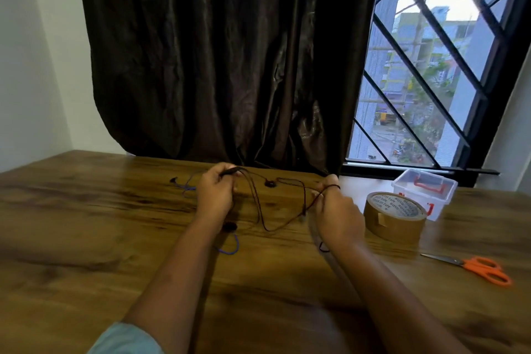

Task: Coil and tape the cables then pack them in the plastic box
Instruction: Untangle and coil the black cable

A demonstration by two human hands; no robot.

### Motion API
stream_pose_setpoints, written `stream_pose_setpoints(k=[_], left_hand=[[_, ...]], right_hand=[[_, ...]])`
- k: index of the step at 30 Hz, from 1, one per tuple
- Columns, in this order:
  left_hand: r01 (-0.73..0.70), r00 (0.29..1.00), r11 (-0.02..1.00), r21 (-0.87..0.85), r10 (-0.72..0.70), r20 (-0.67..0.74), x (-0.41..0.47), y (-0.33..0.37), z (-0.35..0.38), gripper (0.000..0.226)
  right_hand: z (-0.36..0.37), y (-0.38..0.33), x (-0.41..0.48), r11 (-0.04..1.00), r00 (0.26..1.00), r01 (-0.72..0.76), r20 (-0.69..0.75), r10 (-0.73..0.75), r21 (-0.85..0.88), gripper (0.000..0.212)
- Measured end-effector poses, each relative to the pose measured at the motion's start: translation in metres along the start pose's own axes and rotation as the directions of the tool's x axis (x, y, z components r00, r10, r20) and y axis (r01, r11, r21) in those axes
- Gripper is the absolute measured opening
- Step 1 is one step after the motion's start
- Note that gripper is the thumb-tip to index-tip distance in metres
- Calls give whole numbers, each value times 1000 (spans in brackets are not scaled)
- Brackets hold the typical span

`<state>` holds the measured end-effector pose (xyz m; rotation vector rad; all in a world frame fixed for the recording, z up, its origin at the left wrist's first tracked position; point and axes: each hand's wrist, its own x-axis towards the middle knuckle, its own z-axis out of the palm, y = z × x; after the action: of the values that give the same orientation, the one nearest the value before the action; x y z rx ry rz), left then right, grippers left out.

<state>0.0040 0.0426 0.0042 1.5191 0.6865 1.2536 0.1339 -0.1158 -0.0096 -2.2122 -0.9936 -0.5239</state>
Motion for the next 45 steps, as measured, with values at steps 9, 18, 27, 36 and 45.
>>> stream_pose_setpoints(k=[9, 18, 27, 36, 45], left_hand=[[-9, 975, 974, -226, -41, -217, 5, -5, -14, 26], [-490, 871, 769, 411, 456, 185, -7, -4, 3, 17], [-568, 814, 541, 621, 483, 323, -21, 14, 4, 42], [-451, 737, 859, 245, 204, 644, -33, 42, 4, 32], [-272, 800, 931, 244, 78, 594, -31, 42, 5, 15]], right_hand=[[-6, 11, 2, 982, 990, -144, 15, 144, 120, 20], [-9, 8, 10, 995, 942, 93, 318, -102, 45, 19], [-27, 10, 14, 923, 995, -59, 93, 25, 381, 46], [-26, 2, 20, 544, 973, -214, 128, 191, 811, 67], [-31, 13, 15, 138, 944, -327, 319, 80, 935, 66]])
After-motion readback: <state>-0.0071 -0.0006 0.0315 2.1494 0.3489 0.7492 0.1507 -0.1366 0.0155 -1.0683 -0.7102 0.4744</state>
